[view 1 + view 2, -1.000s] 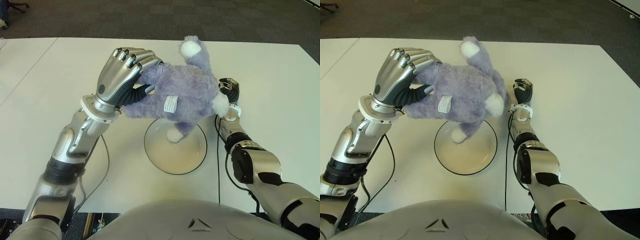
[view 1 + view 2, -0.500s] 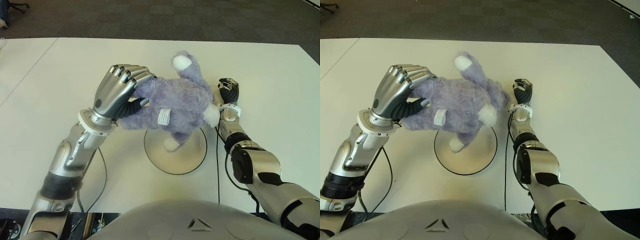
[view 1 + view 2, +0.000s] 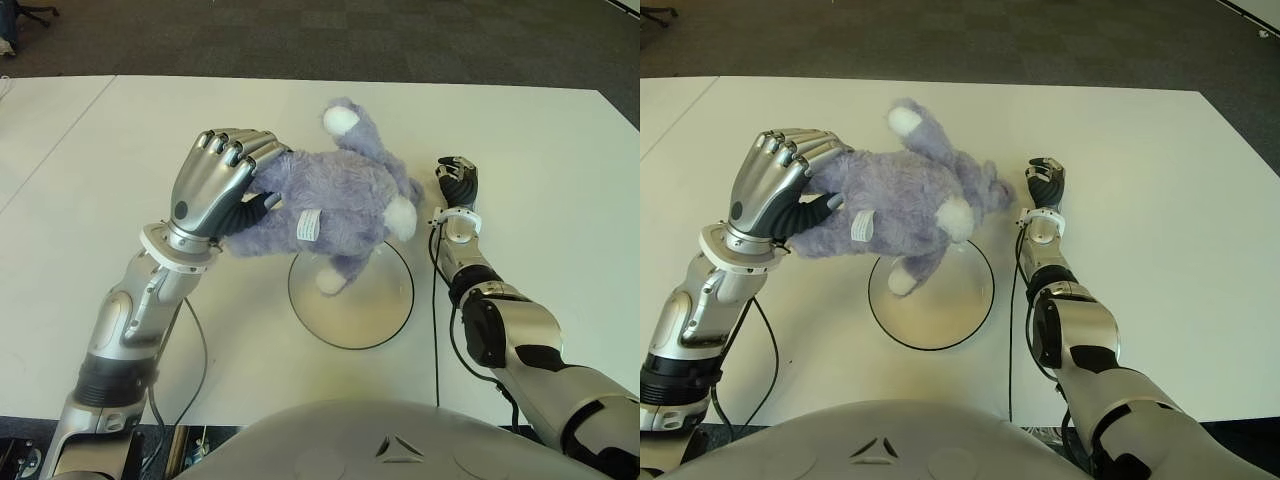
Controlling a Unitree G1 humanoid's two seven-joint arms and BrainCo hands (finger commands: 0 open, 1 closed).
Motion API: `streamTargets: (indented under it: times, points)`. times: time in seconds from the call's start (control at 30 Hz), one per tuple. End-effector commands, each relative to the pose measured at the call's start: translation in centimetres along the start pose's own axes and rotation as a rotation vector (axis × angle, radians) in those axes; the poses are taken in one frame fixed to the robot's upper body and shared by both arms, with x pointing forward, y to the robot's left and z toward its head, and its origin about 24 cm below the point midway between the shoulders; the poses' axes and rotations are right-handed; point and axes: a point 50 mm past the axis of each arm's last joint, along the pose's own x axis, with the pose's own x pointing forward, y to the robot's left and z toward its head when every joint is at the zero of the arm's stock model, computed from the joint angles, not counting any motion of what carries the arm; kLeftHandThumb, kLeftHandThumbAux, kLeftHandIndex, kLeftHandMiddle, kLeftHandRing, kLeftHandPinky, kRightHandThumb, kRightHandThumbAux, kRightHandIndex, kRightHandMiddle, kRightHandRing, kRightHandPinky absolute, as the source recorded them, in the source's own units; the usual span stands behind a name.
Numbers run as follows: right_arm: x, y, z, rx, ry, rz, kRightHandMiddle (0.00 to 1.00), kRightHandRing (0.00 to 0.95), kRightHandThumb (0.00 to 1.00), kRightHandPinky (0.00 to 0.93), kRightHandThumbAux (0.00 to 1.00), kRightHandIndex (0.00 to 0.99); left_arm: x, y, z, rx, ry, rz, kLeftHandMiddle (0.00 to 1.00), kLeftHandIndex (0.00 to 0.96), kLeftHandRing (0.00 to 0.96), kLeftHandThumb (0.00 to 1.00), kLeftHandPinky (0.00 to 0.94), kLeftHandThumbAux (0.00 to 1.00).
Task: Put the doll into the plate.
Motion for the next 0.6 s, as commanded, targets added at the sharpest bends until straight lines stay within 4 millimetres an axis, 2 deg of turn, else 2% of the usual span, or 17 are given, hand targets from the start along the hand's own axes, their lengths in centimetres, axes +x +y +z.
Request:
streamTargets:
  times: [0.03, 0.3, 0.6]
  points:
    - [-5.6, 0.2, -8.2, -0.058, 0.336, 0.039, 0.316, 0.27, 0.702, 0.152, 0.734, 0.402, -0.6, -0.2, -0.4, 0.018, 0.018, -0.002, 0.857, 0.442, 0.869, 0.715, 0.851, 0.699]
    - [-5.6, 0.3, -8.2, -0.061, 0.333, 0.042, 0.296, 0.243, 0.701, 0.114, 0.734, 0.402, -1.2, -0.7, -0.5, -0.017, 0.038, -0.022, 0.861, 0.442, 0.874, 0.714, 0.857, 0.699]
    - [-5.6, 0.3, -8.2, -0.067, 0.335, 0.048, 0.288, 0.232, 0.7, 0.114, 0.733, 0.401, -1.6, -0.8, -0.2, -0.07, 0.06, -0.019, 0.858, 0.442, 0.872, 0.714, 0.847, 0.699]
